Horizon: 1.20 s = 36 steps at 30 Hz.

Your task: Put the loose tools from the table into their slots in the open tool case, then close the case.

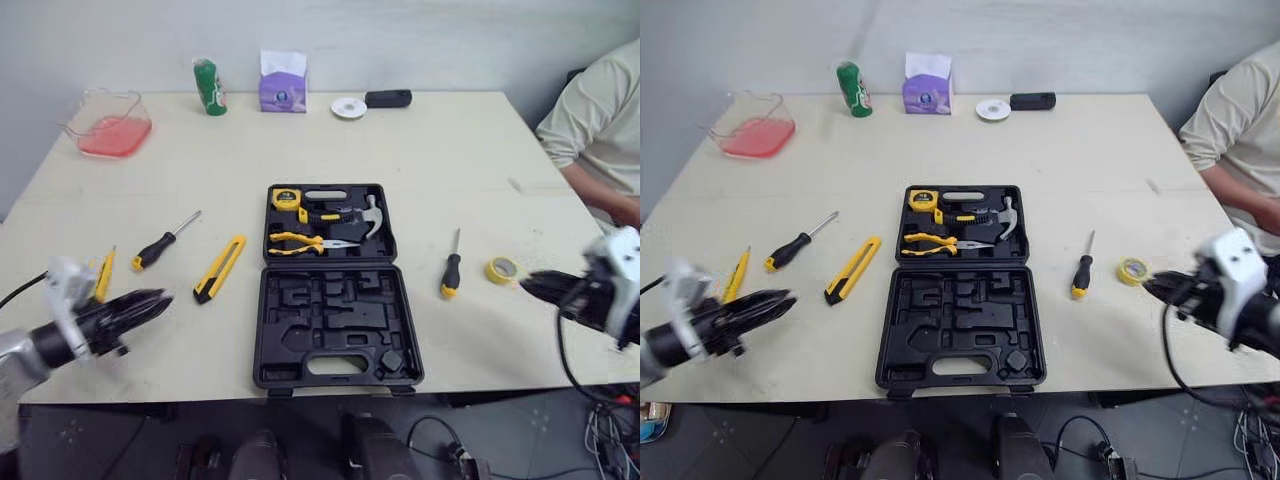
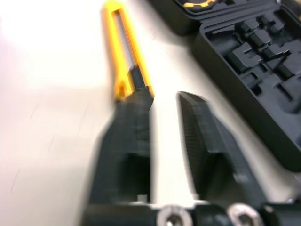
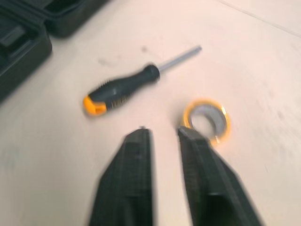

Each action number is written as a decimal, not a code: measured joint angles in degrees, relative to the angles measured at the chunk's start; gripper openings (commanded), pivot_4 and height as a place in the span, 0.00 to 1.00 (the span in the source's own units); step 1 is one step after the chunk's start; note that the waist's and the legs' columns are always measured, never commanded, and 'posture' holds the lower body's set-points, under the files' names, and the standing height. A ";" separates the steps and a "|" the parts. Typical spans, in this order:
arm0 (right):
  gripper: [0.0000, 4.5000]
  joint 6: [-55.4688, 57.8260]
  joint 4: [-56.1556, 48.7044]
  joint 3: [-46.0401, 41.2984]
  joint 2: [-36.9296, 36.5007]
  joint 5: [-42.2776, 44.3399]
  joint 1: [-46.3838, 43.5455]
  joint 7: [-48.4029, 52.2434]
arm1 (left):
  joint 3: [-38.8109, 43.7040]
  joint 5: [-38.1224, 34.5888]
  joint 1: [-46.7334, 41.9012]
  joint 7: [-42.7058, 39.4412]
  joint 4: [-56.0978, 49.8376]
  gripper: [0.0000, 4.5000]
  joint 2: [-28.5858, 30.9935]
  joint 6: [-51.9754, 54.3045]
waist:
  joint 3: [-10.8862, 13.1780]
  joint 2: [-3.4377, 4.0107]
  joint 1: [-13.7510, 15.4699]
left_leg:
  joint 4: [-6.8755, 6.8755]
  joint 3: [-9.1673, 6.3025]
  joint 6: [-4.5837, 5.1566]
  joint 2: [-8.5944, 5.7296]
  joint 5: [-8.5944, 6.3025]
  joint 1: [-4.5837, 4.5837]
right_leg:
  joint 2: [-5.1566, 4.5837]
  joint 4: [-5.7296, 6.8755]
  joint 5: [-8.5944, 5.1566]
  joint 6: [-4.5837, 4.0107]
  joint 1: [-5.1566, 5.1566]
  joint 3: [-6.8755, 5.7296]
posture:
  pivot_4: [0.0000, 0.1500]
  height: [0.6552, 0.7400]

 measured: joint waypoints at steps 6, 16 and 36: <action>0.99 -5.67 11.40 -7.31 -3.61 -0.75 4.58 2.96 | 8.73 2.62 9.49 1.86 10.62 1.00 1.18 -6.71 | -0.06 -0.05 -0.15 | -0.07 0.12 0.04 0.14 -0.41 0.23 | -0.07 -0.05 -0.19 -0.29 0.12 -0.03 | 1.00 1.00; 0.99 -17.73 27.85 -7.66 -7.02 -4.35 4.25 2.56 | 10.83 6.27 11.92 2.80 21.96 1.00 6.77 -17.86 | -0.07 -0.04 -0.58 | -0.26 0.54 -0.01 0.22 -0.46 0.46 | -0.08 -0.04 -0.46 -0.78 0.06 0.22 | 1.00 1.00; 0.99 4.33 -13.01 14.91 2.03 21.89 -21.58 -8.96 | -15.69 9.21 -15.24 5.61 27.49 1.00 14.87 -18.70 | -0.03 0.00 -1.59 | -1.02 0.52 -0.99 0.46 0.08 0.67 | 0.25 0.16 -0.43 -0.71 -0.17 0.13 | 1.00 1.00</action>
